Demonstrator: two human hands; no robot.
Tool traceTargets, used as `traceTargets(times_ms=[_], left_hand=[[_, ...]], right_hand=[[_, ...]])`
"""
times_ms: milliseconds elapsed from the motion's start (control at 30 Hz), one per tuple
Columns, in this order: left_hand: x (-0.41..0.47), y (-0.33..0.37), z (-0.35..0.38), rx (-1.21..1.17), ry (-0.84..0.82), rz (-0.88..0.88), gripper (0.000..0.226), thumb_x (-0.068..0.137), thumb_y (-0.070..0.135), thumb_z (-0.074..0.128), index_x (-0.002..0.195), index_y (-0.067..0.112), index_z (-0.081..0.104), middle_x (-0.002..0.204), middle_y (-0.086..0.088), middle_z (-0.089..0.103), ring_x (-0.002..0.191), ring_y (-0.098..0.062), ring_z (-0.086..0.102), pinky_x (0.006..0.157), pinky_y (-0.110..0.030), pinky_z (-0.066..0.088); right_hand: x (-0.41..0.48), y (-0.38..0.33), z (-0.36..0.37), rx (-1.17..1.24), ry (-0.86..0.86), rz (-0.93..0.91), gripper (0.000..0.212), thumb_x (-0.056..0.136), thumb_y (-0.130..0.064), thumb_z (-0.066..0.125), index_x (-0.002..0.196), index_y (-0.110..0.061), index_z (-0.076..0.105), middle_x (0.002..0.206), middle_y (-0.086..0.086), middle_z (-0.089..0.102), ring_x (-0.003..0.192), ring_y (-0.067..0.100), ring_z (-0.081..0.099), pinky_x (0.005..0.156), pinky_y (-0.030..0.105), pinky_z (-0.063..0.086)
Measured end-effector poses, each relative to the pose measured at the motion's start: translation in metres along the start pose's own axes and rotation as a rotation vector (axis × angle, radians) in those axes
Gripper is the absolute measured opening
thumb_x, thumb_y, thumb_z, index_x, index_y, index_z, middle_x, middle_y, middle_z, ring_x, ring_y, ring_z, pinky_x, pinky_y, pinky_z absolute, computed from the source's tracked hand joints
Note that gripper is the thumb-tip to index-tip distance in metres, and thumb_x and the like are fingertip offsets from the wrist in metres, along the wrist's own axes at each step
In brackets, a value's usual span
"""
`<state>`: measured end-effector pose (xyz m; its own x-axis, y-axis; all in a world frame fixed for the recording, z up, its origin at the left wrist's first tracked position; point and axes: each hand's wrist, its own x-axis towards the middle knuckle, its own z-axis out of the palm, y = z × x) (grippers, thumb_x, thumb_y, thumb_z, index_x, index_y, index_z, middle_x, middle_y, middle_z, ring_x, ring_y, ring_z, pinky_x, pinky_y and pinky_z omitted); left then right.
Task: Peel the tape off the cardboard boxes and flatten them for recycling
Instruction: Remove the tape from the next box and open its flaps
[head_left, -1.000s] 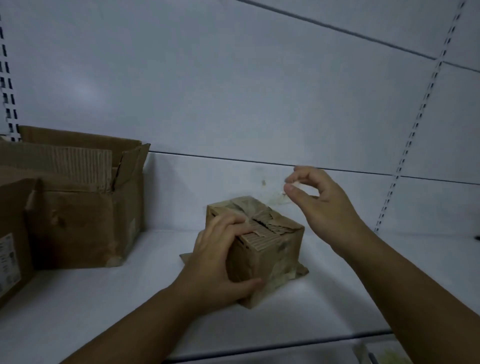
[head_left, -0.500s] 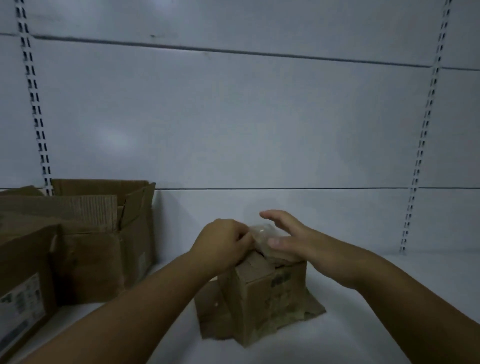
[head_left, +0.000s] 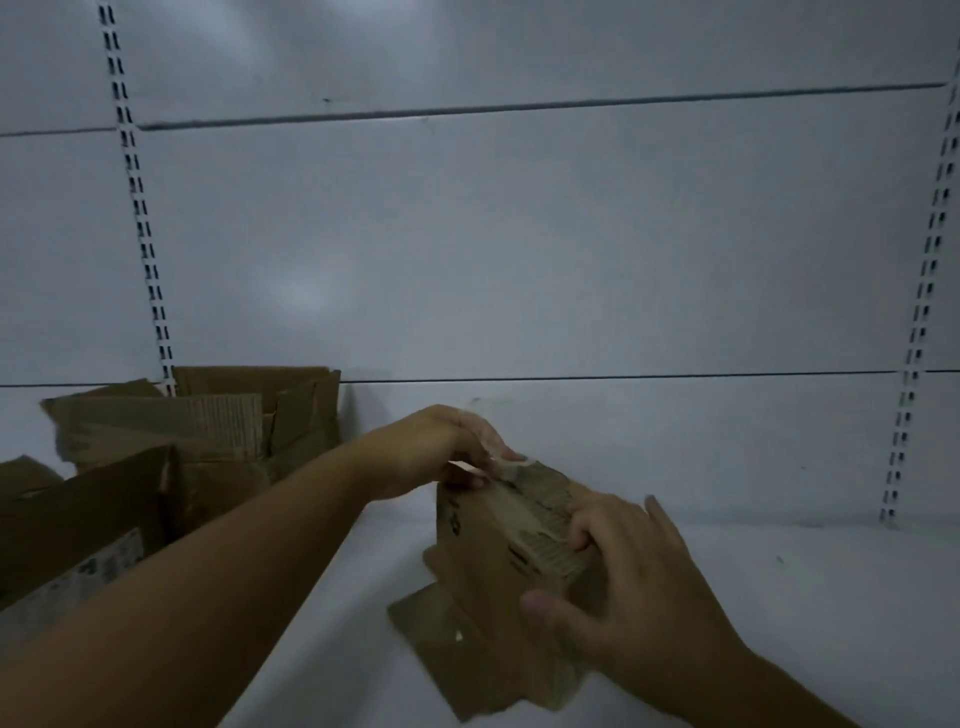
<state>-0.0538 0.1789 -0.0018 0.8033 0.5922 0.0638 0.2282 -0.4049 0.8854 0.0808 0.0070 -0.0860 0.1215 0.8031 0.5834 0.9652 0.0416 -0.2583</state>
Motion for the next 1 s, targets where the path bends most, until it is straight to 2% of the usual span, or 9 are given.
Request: traceTargets(times_ms=[67, 133, 200, 300, 467, 567, 733, 833, 1000], left_hand=[[-0.004, 0.002, -0.004, -0.027, -0.097, -0.02, 0.033, 0.088, -0.003, 0.055, 0.07, 0.016, 0.075, 0.114, -0.009, 0.069, 0.112, -0.022, 0.062, 0.091, -0.03, 0.052], [-0.007, 0.003, -0.006, -0.035, -0.143, -0.028, 0.031, 0.088, 0.0, 0.056, 0.072, 0.018, 0.075, 0.121, -0.002, 0.065, 0.117, -0.018, 0.058, 0.096, -0.028, 0.047], [-0.008, 0.003, -0.006, -0.05, -0.119, -0.005, 0.028, 0.088, 0.0, 0.054, 0.083, 0.02, 0.073, 0.13, 0.006, 0.057, 0.125, -0.014, 0.049, 0.099, -0.028, 0.042], [-0.007, 0.002, -0.002, -0.227, -0.037, 0.007, 0.03, 0.077, 0.004, 0.049, 0.096, 0.019, 0.068, 0.132, 0.0, 0.058, 0.125, -0.017, 0.049, 0.101, -0.033, 0.04], [-0.009, 0.001, -0.002, -0.516, 0.163, 0.086, 0.021, 0.084, 0.006, 0.037, 0.088, 0.006, 0.058, 0.088, -0.02, 0.07, 0.096, -0.037, 0.066, 0.089, -0.043, 0.049], [-0.015, -0.004, -0.001, -0.437, 0.189, 0.104, 0.015, 0.08, 0.015, 0.049, 0.085, 0.006, 0.059, 0.077, -0.016, 0.065, 0.087, -0.033, 0.066, 0.08, -0.037, 0.053], [-0.031, -0.018, 0.016, 0.038, 0.247, 0.16, 0.02, 0.091, 0.019, 0.058, 0.11, 0.023, 0.061, 0.109, -0.002, 0.064, 0.109, -0.018, 0.06, 0.096, -0.029, 0.046], [-0.04, -0.028, 0.024, 0.382, 0.256, 0.287, 0.035, 0.095, 0.018, 0.054, 0.121, 0.039, 0.049, 0.121, 0.017, 0.054, 0.115, 0.002, 0.05, 0.1, -0.018, 0.038], [-0.047, -0.05, 0.024, 0.648, 0.27, 0.513, 0.048, 0.092, 0.012, 0.055, 0.128, 0.042, 0.045, 0.121, 0.021, 0.047, 0.115, 0.002, 0.043, 0.096, -0.014, 0.038]], right_hand=[[0.007, 0.013, -0.006, 0.016, -0.034, -0.026, 0.061, 0.056, -0.092, 0.028, 0.077, -0.035, 0.031, 0.087, -0.022, 0.041, 0.088, -0.007, 0.038, 0.097, 0.019, 0.025], [0.012, 0.027, -0.01, 0.067, -0.061, -0.075, 0.041, 0.066, -0.072, 0.043, 0.082, -0.035, 0.035, 0.092, -0.02, 0.044, 0.088, 0.0, 0.041, 0.077, 0.018, 0.035], [0.018, 0.04, -0.015, 0.124, -0.143, -0.112, 0.032, 0.07, -0.062, 0.048, 0.095, -0.042, 0.041, 0.102, -0.026, 0.042, 0.095, -0.001, 0.043, 0.078, 0.021, 0.042], [0.025, 0.059, -0.027, 0.159, -0.232, -0.143, 0.045, 0.07, -0.053, 0.048, 0.115, -0.052, 0.044, 0.115, -0.033, 0.04, 0.107, -0.007, 0.043, 0.085, 0.016, 0.042], [0.033, 0.084, -0.045, 0.12, -0.281, -0.095, 0.048, 0.065, -0.042, 0.043, 0.111, -0.045, 0.055, 0.114, -0.03, 0.049, 0.103, -0.004, 0.051, 0.086, 0.021, 0.045], [0.039, 0.087, -0.047, 0.036, -0.303, -0.082, 0.045, 0.068, -0.032, 0.045, 0.111, -0.039, 0.057, 0.112, -0.022, 0.053, 0.097, 0.001, 0.053, 0.083, 0.024, 0.045], [0.048, 0.073, -0.043, -0.131, -0.329, -0.017, 0.023, 0.086, -0.036, 0.052, 0.109, -0.031, 0.052, 0.109, -0.013, 0.054, 0.092, 0.008, 0.053, 0.079, 0.026, 0.044], [0.057, 0.053, -0.038, -0.214, -0.328, -0.05, 0.053, 0.078, -0.07, 0.049, 0.116, -0.033, 0.044, 0.114, -0.012, 0.045, 0.095, 0.009, 0.048, 0.078, 0.025, 0.041], [0.073, 0.021, -0.012, -0.154, -0.426, -0.225, 0.076, 0.072, -0.071, 0.056, 0.138, -0.05, 0.023, 0.148, -0.018, 0.025, 0.128, 0.012, 0.036, 0.103, 0.035, 0.037]])
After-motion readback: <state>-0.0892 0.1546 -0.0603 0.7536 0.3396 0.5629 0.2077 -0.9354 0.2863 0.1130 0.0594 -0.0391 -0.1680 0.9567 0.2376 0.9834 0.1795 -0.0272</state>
